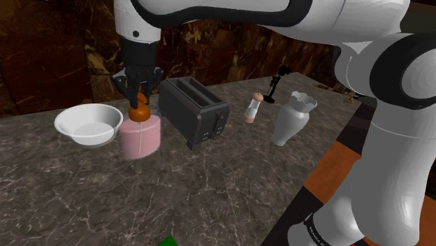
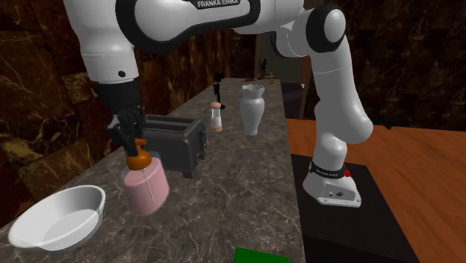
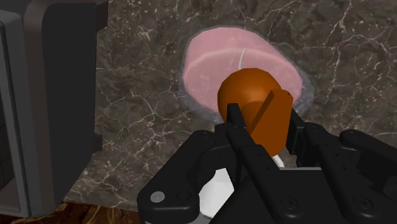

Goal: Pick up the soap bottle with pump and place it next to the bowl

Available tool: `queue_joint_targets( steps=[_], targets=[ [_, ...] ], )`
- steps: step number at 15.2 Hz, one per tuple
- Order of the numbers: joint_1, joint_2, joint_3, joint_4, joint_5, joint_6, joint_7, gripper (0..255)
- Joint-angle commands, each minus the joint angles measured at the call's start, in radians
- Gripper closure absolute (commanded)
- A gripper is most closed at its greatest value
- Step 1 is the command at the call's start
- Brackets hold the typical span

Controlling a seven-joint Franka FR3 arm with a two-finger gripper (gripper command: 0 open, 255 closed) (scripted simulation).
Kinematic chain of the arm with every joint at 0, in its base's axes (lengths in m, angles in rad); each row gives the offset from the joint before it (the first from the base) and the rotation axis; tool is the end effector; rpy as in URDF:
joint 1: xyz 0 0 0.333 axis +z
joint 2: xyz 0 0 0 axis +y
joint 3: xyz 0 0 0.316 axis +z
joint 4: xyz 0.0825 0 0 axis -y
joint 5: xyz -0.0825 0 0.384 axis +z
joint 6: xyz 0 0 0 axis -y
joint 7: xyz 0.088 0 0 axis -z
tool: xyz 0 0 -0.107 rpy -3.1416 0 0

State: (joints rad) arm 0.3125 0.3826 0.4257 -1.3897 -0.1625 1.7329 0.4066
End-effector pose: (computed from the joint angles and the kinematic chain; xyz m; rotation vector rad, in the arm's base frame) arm 0.5322 0.4026 0.5066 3.0908 0.5170 -0.0034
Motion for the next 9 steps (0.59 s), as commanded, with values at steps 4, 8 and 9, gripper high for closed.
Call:
queue_joint_targets(
  steps=[4,8,9],
  targets=[
    [-0.006,0.002,-0.002,-0.068,-0.002,0.071,0.003,255],
    [-0.009,0.007,-0.005,-0.115,-0.006,0.122,0.007,255],
    [-0.009,0.009,-0.005,-0.126,-0.007,0.135,0.008,255]
  ],
)
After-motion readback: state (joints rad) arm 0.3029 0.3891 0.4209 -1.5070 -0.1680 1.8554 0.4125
